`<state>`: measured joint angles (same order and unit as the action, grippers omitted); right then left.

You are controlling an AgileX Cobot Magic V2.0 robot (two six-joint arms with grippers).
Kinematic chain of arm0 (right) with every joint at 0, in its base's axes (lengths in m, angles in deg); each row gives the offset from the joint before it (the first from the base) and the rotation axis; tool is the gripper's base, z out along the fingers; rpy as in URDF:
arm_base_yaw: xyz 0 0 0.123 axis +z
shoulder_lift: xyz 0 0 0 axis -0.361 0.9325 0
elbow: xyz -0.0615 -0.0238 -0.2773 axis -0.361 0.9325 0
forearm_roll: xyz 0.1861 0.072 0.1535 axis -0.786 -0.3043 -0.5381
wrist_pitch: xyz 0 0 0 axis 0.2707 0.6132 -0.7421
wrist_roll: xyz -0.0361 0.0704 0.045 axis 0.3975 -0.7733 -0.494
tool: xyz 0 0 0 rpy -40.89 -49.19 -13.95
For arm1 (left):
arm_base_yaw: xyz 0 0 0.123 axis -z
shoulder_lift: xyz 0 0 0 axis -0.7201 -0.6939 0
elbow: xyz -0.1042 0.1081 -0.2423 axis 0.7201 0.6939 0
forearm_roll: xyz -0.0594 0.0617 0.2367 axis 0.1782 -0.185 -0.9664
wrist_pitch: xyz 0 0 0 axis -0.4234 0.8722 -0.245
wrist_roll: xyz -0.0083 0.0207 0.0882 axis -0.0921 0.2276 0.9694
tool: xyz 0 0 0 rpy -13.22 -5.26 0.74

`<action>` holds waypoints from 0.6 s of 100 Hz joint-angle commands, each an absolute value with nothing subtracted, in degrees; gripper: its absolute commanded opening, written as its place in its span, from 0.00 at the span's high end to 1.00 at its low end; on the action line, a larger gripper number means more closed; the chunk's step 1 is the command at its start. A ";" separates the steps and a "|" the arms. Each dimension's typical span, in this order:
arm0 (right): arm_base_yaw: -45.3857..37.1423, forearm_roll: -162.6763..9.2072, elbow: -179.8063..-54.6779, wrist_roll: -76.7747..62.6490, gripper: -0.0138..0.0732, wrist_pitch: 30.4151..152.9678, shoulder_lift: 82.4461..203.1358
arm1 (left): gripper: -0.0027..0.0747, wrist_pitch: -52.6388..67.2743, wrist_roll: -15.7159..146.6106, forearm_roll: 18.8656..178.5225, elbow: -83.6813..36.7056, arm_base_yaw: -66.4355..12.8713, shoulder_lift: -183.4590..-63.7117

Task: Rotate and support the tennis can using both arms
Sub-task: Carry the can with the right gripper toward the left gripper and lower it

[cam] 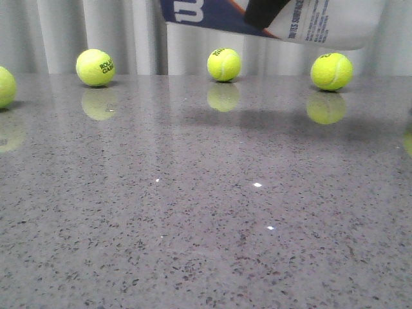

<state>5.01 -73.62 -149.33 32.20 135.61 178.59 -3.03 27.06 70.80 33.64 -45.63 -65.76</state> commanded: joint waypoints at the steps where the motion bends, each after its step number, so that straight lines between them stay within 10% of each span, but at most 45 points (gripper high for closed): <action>1: 6.65 -74.36 -151.34 39.77 0.61 131.67 178.03 | 0.99 -7.82 26.41 70.88 36.44 -45.74 -63.54; 60: 10.29 -75.87 -151.29 40.40 0.61 132.65 188.52 | 0.99 -7.82 26.41 70.88 36.44 -45.74 -63.54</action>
